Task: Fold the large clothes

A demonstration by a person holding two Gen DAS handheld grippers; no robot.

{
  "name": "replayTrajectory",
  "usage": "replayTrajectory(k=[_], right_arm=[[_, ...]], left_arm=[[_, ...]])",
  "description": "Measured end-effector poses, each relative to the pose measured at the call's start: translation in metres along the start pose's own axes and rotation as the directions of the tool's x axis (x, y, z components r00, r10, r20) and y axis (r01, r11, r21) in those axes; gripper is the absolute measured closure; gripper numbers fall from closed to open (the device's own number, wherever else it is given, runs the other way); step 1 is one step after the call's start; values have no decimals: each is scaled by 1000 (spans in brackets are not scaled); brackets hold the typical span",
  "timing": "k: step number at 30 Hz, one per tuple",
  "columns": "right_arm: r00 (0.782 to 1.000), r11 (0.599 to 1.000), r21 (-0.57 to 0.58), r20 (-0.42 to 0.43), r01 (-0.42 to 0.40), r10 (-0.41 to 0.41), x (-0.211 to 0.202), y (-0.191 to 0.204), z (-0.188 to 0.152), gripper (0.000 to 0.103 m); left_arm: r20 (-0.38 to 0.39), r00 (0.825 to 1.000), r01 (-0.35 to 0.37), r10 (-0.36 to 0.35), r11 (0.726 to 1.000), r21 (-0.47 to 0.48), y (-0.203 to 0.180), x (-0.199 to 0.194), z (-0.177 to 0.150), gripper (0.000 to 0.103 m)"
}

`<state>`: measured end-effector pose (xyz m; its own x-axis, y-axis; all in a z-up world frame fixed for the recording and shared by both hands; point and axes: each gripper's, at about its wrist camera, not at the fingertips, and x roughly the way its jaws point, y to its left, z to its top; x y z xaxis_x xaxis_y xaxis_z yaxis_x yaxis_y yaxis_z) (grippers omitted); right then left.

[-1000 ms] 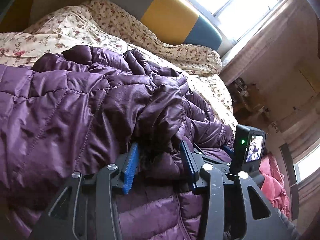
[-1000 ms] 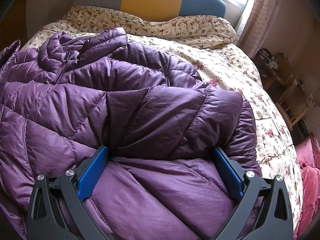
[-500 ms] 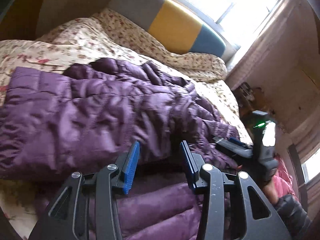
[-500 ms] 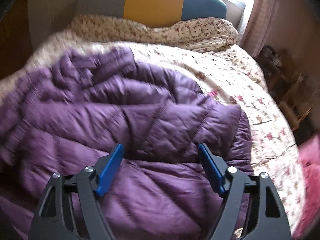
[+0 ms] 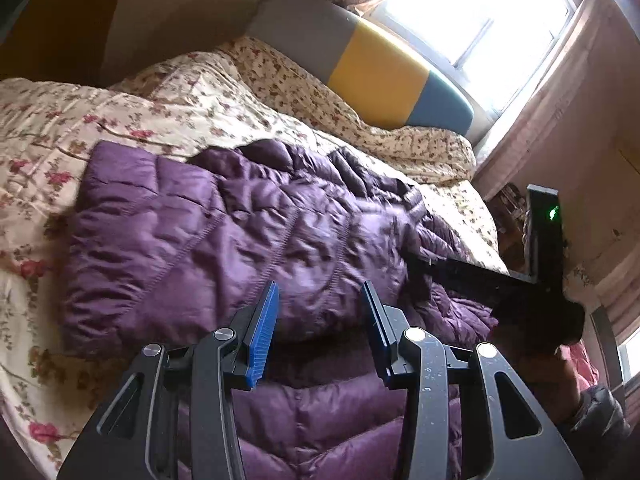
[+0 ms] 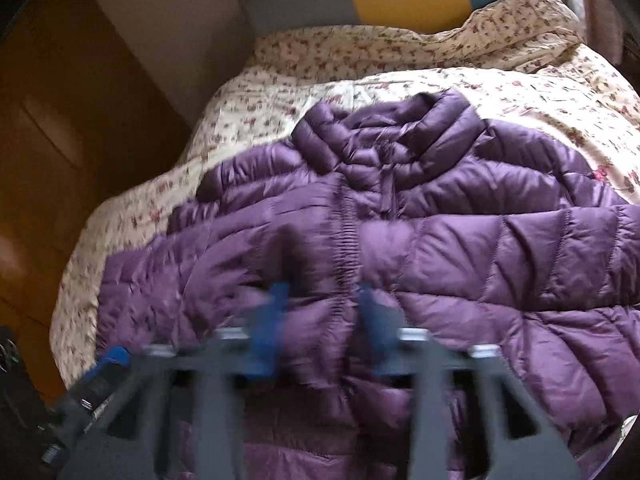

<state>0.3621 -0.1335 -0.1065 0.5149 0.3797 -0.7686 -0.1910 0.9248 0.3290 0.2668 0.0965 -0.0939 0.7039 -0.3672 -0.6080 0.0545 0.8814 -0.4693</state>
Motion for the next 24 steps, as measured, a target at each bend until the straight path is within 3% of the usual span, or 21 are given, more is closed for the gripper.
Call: replayTrajectory(k=[4, 11, 18, 24], right_arm=[[995, 996, -29, 57, 80, -79, -11, -4, -4, 97], [963, 969, 0, 113, 245, -244, -32, -39, -4, 97], [918, 922, 82, 97, 378, -385, -46, -87, -19, 97], [882, 880, 118, 51, 461, -469, -49, -119, -31, 97]], left_arm=[[18, 1000, -21, 21, 1000, -6, 7, -2, 6, 61], [30, 999, -42, 43, 999, -16, 13, 3, 10, 61], [12, 999, -53, 52, 998, 29, 2, 20, 13, 61], [-56, 995, -83, 86, 995, 51, 1, 47, 5, 61]])
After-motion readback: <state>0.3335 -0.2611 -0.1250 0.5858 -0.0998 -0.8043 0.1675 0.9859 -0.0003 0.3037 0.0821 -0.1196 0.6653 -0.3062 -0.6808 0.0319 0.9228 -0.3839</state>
